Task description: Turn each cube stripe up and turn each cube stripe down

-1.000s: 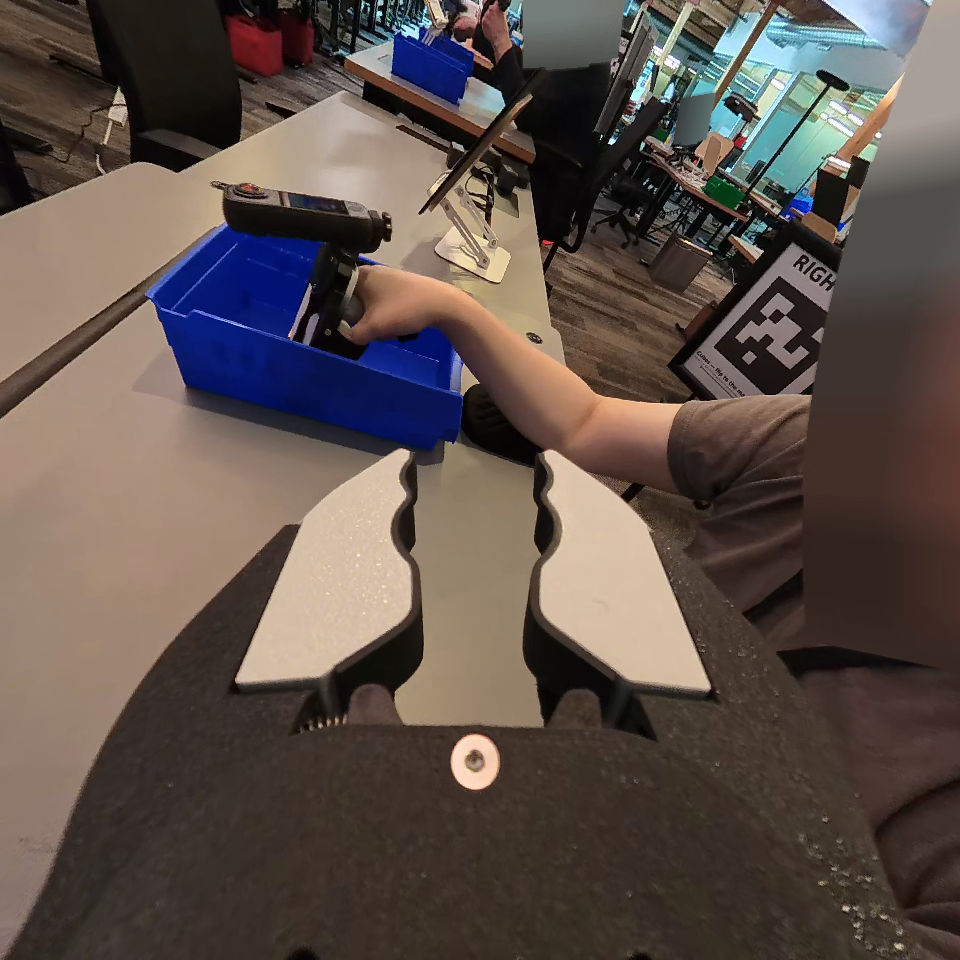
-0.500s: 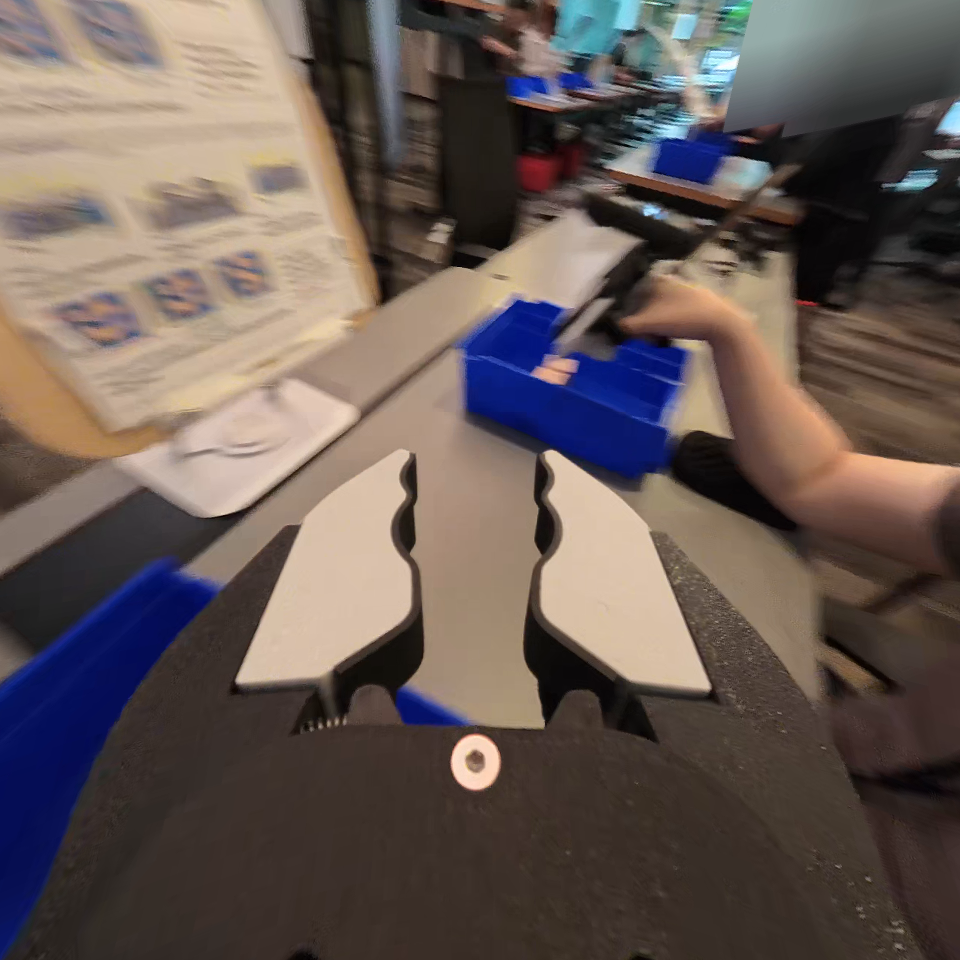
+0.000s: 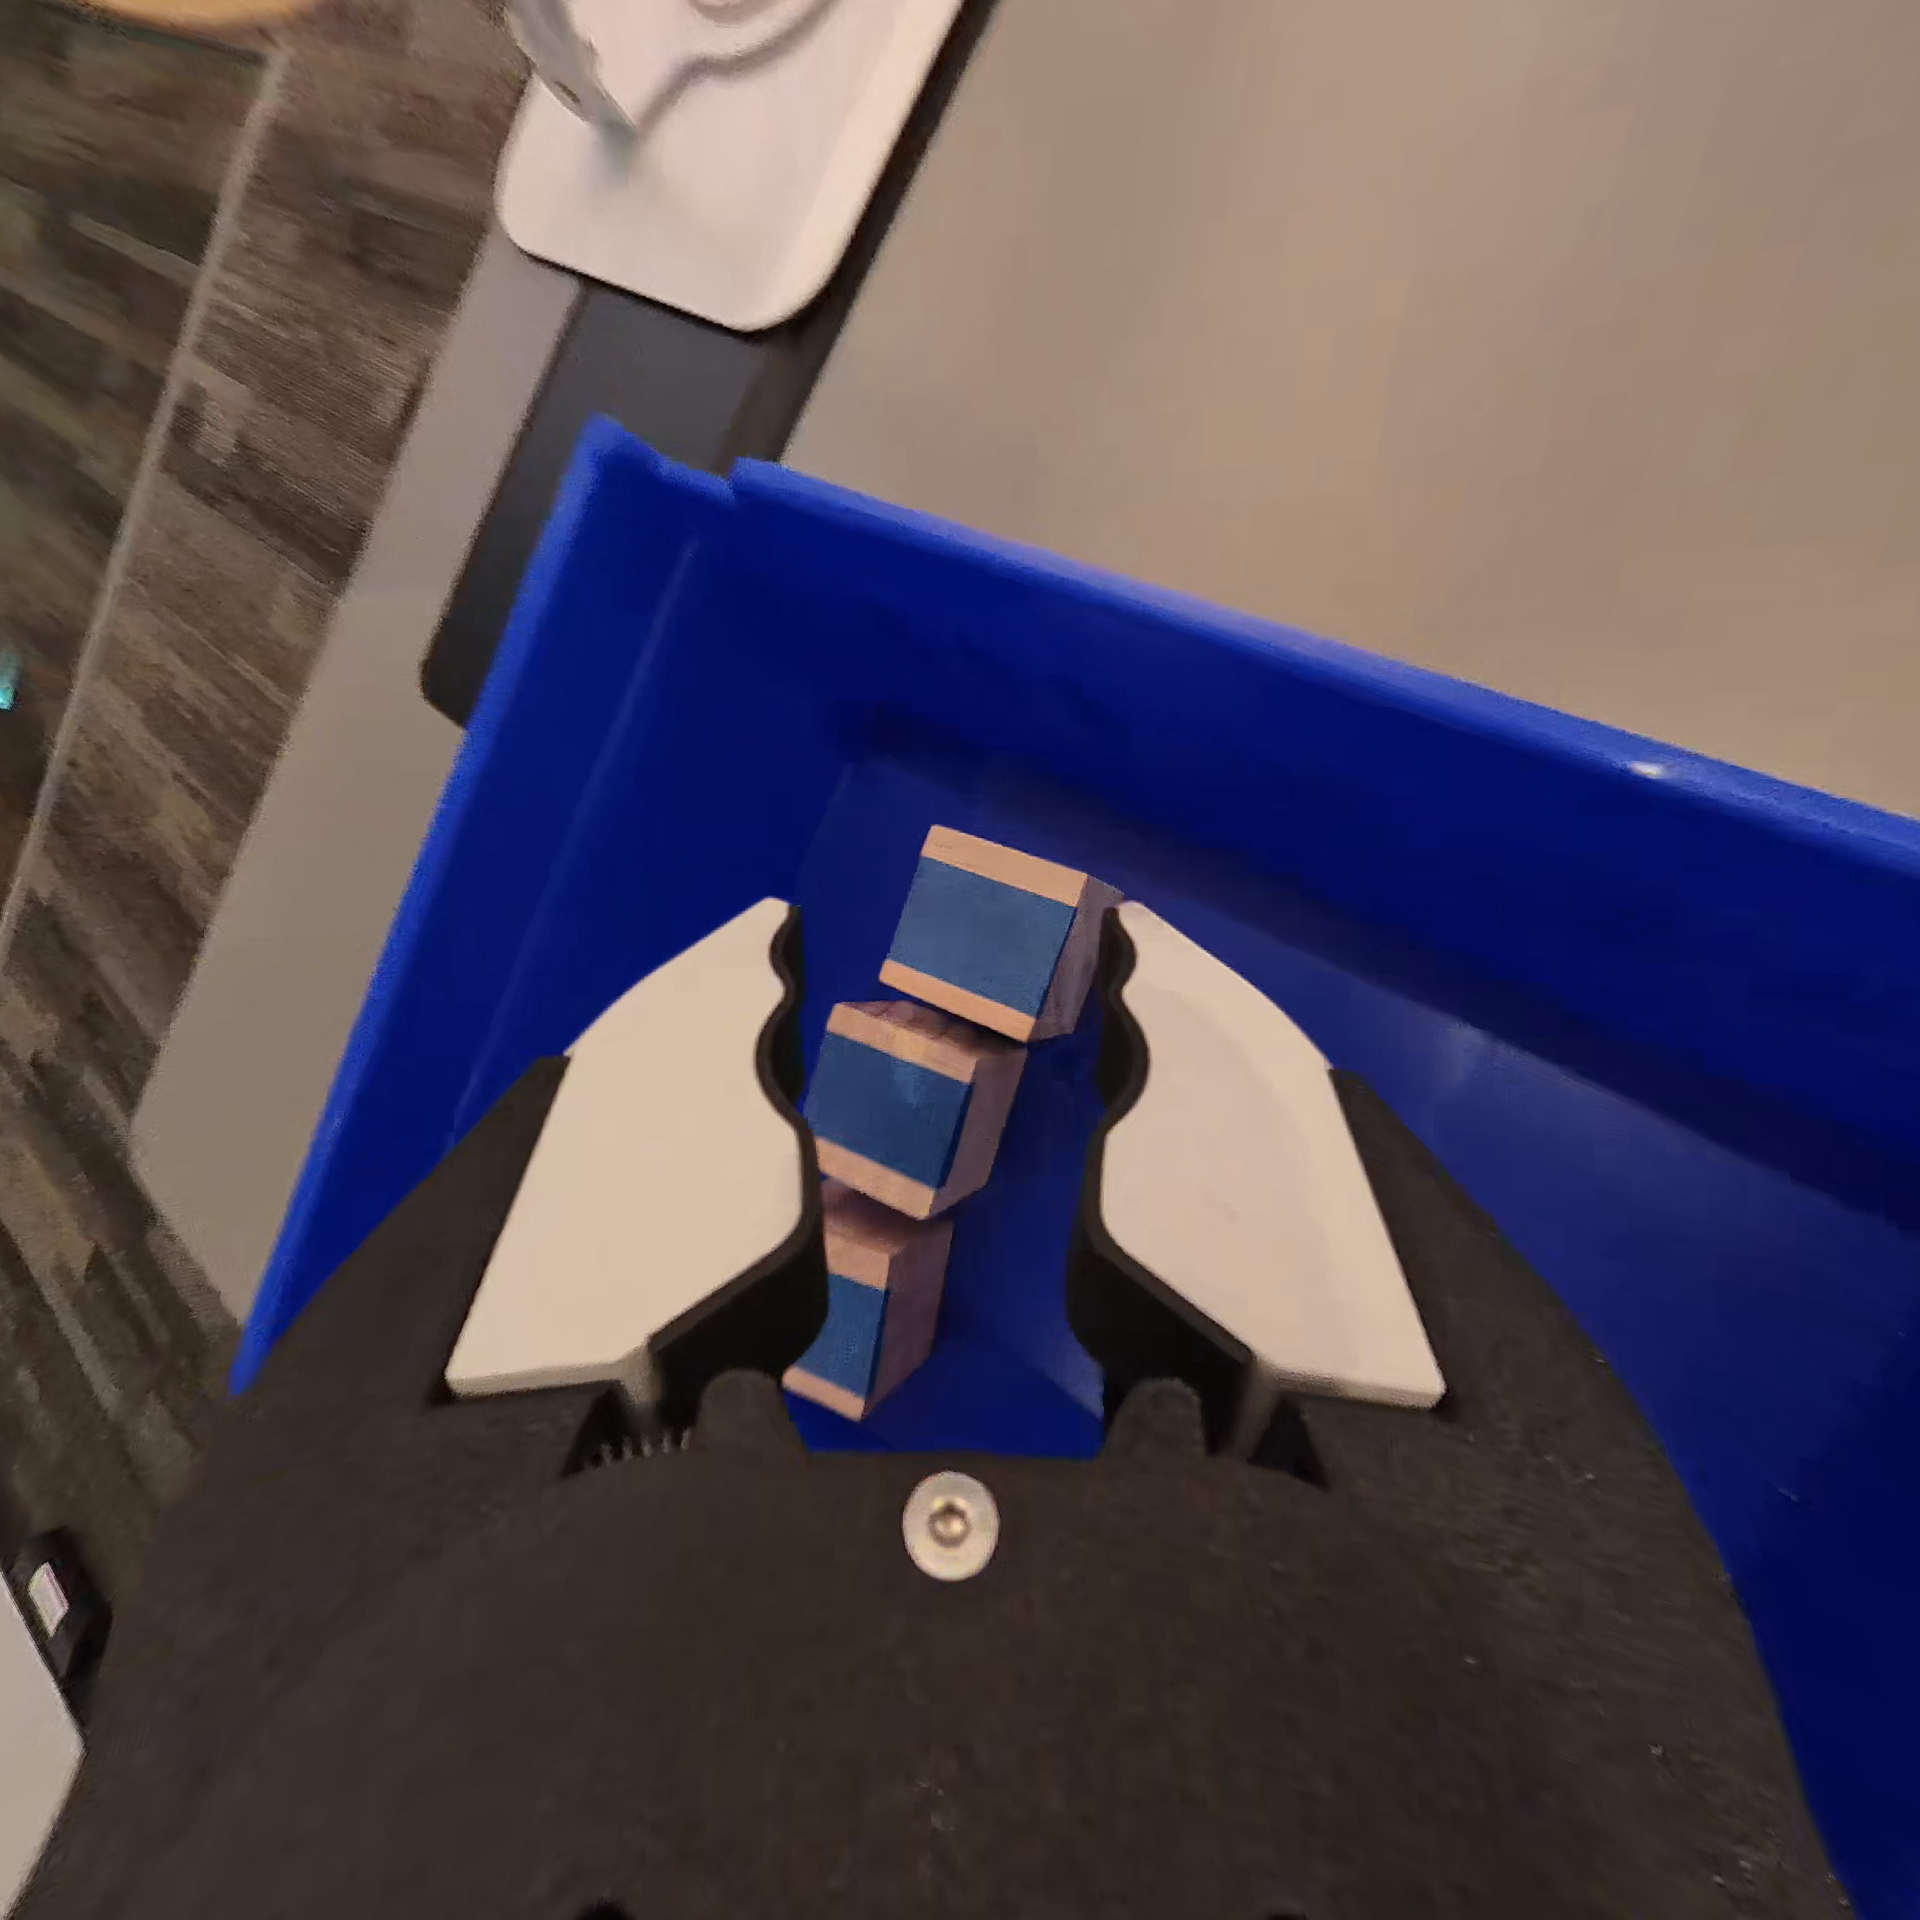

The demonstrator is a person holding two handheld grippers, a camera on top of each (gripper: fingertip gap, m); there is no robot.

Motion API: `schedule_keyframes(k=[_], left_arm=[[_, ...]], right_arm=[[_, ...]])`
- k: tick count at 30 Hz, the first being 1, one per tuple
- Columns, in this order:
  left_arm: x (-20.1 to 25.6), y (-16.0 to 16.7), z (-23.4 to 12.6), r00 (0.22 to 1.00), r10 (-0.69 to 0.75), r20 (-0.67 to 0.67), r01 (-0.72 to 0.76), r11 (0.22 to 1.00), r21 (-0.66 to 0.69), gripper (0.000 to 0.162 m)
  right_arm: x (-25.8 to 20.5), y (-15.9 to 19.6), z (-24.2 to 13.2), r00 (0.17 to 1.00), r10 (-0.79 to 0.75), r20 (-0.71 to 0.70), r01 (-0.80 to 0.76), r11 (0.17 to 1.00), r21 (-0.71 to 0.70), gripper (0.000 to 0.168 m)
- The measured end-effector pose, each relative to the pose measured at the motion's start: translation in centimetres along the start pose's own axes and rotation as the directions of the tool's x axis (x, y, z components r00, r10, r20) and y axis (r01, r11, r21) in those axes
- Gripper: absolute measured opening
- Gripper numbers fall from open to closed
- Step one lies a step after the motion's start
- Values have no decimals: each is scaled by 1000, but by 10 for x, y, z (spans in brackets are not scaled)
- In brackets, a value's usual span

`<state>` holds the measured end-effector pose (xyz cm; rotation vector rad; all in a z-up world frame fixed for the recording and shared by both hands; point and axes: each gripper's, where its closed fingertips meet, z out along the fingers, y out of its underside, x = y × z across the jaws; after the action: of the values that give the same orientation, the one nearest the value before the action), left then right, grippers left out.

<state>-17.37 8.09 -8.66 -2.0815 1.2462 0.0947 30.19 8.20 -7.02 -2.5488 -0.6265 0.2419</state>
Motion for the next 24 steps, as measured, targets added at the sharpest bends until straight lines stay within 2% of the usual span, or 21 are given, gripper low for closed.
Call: schedule_keyframes(k=[5, 10, 12, 15, 18, 22, 24], left_arm=[[7, 16, 32, 998, 6, -66, -13, 995, -101, 56], [15, 23, 49, 989, -40, -141, 19, 989, -147, 61], [17, 29, 53, 987, -42, -153, 13, 983, -184, 63], [17, 28, 52, 986, -53, -161, 24, 983, -181, 54], [20, 31, 45, 984, -39, -176, 2, 979, -205, 53], [-5, 24, 21, 998, -48, -36, 39, 977, -210, 52], [-18, 4, -4, 997, -61, 41, 65, 989, -131, 52]], right_arm=[[-1, 2, 6, 1000, -11, 6, 11, 1000, -18, 50], [-8, 6, 14, 999, -41, 18, 42, 997, -60, 50], [-10, 9, 18, 998, -53, 19, 54, 995, -79, 51], [-13, 10, 21, 998, -66, 24, 68, 993, -96, 51], [-15, 12, 23, 996, -80, 26, 82, 991, -108, 51], [-14, 10, 20, 996, -84, 11, 84, 991, -100, 50], [-13, 6, 15, 997, -83, -10, 82, 994, -75, 50]])
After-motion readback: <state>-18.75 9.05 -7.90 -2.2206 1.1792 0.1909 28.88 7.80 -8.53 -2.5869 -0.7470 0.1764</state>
